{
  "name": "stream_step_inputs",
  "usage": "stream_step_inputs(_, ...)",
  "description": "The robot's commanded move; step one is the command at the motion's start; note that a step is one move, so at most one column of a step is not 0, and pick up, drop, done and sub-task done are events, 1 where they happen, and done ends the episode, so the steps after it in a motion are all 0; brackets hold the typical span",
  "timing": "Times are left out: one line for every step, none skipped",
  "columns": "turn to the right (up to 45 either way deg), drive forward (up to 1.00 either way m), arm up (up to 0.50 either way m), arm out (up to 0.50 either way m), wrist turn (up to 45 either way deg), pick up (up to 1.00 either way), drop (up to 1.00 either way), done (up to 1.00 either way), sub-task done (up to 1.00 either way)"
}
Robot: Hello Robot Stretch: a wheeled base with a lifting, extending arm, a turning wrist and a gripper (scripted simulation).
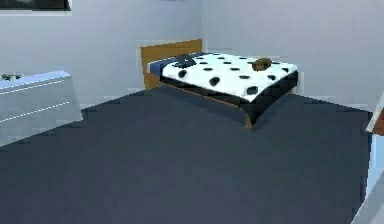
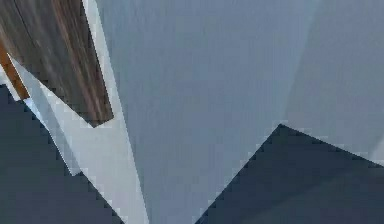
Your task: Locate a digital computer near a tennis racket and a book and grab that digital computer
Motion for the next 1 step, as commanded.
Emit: stream_step_inputs(-6.0,0.0,0.0,0.0,0.0,0.0,0.0,0.0,0.0)
